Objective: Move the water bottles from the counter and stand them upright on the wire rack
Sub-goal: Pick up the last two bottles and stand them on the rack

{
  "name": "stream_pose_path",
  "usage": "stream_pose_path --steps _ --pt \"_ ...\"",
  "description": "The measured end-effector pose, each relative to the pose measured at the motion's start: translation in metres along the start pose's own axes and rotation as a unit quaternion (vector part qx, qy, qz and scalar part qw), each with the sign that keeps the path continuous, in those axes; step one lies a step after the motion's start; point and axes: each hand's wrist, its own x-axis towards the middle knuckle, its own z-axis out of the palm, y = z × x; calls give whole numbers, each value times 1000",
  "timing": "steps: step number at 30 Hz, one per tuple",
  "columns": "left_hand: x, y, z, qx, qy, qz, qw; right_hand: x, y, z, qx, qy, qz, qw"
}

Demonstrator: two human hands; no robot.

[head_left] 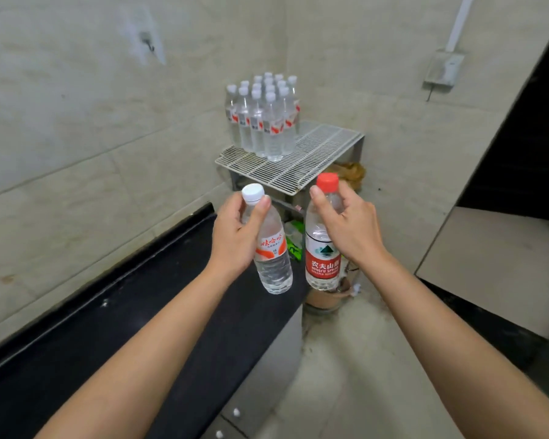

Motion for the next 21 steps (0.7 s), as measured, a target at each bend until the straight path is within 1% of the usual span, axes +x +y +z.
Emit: stream_pose_path --steps 2,4,8,11,13,18,21 --pt "24 4 27 42 -1 48 998 28 15 -10 15 8 -5 1000" --pt "48 3 55 51 0 64 997 56 32 -15 27 13 -4 1000" --pt "107 -9 114 3 10 60 998 121 70 -15 15 15 -8 1000" --pt "162 -19 159 -35 36 67 997 181 100 -12 -24 4 -9 1000" --pt "203 -25 188 -47 39 67 996 228 118 -11 -49 8 -10 999" --pt "310 -27 243 -31 32 80 996 349 147 -17 -67 19 -26 997" --pt "367 -26 266 10 6 73 997 411 163 -18 -54 25 -39 997"
